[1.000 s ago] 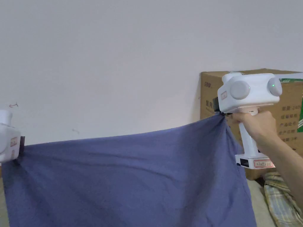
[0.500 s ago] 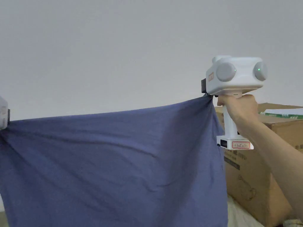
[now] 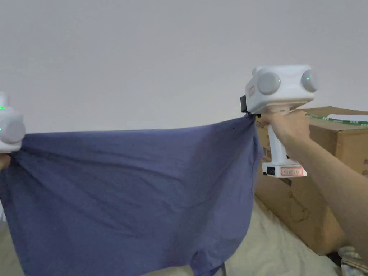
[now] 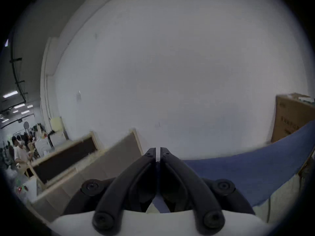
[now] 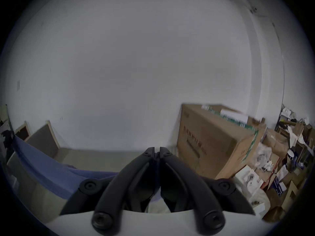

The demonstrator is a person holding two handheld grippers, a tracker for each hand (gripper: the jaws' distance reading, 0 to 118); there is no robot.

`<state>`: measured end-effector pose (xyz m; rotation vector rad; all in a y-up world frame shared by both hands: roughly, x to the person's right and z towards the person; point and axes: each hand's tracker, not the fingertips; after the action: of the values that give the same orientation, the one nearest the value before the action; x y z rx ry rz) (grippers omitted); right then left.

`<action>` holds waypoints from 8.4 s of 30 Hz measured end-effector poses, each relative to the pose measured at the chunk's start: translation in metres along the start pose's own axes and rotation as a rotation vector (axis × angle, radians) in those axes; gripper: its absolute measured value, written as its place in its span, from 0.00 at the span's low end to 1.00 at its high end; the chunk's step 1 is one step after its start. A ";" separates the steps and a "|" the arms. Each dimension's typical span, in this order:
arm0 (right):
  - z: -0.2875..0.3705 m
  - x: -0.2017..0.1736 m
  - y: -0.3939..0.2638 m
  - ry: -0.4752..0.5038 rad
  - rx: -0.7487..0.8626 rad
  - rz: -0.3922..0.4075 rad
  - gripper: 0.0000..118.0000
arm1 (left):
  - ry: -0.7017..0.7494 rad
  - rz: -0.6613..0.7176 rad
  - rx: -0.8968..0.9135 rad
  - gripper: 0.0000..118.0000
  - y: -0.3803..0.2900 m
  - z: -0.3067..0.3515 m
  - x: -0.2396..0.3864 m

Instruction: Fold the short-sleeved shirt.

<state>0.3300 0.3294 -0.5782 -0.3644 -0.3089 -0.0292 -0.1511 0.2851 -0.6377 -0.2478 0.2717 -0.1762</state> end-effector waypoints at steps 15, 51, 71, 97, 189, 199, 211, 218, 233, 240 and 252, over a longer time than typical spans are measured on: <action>-0.102 0.017 -0.309 0.037 -0.596 -0.027 0.05 | -0.102 -0.123 -0.555 0.02 -0.312 -0.022 0.047; 0.162 0.092 -0.516 0.110 -0.608 -0.099 0.38 | -0.231 -0.120 -0.575 0.66 -0.443 0.213 -0.077; 0.199 0.049 -0.513 0.207 -0.529 -0.037 0.00 | -0.399 -0.035 -0.522 0.00 -0.441 0.276 -0.097; 0.203 0.068 -0.528 0.192 -0.582 -0.076 0.00 | -0.361 0.003 -0.564 0.03 -0.475 0.231 -0.097; 0.124 0.042 -0.502 0.195 -0.586 -0.043 0.01 | -0.308 0.022 -0.719 0.04 -0.452 0.080 -0.041; 0.094 0.095 -0.500 0.022 -0.575 -0.155 0.59 | -0.336 0.016 -0.692 0.04 -0.433 0.089 -0.052; 0.071 0.082 -0.504 0.058 -0.623 -0.178 0.05 | -0.372 0.009 -0.687 0.04 -0.420 0.099 -0.061; 0.085 0.098 -0.482 0.074 -0.604 -0.170 0.05 | -0.384 0.036 -0.651 0.04 -0.400 0.116 -0.074; 0.138 0.119 -0.527 0.138 -0.711 -0.182 0.05 | -0.355 -0.101 -0.753 0.04 -0.469 0.180 -0.100; 0.141 0.115 -0.516 0.137 -0.673 -0.162 0.57 | -0.359 -0.038 -0.720 0.82 -0.462 0.197 -0.103; 0.140 0.079 -0.438 0.228 -0.484 -0.143 0.12 | -0.362 0.054 -0.567 0.01 -0.382 0.207 -0.086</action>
<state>0.3284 -0.0277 -0.2785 -0.8118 -0.0976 -0.2880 -0.2268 -0.0165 -0.3229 -0.8240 -0.0392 0.0052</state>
